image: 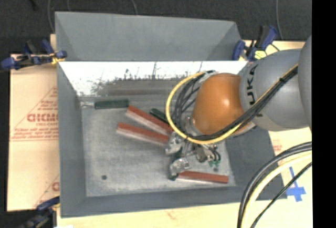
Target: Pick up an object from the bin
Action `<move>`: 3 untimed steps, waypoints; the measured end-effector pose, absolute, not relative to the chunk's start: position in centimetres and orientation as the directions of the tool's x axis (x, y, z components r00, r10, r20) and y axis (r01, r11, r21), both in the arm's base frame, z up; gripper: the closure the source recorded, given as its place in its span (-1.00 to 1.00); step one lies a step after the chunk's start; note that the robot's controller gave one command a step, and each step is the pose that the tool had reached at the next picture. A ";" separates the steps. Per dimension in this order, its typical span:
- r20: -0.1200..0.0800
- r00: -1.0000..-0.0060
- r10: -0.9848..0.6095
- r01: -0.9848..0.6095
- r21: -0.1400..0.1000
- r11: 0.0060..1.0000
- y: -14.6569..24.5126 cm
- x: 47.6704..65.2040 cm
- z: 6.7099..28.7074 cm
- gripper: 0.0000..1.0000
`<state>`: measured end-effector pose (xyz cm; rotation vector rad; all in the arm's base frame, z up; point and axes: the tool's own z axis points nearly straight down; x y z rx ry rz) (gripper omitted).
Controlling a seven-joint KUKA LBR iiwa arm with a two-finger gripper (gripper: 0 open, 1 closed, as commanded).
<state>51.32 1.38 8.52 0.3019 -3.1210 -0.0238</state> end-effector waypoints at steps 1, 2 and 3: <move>0.004 -0.982 -0.190 -0.190 0.016 0.982 1.4 51.3 8.5 1.00; 0.001 -0.984 -0.179 -0.179 0.007 0.984 -1.5 53.6 10.0 1.00; -0.009 -0.987 -0.160 -0.160 -0.001 0.987 -2.3 54.0 10.7 1.00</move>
Offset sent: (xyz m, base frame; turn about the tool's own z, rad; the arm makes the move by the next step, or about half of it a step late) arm 0.0250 -0.0377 0.0136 0.0191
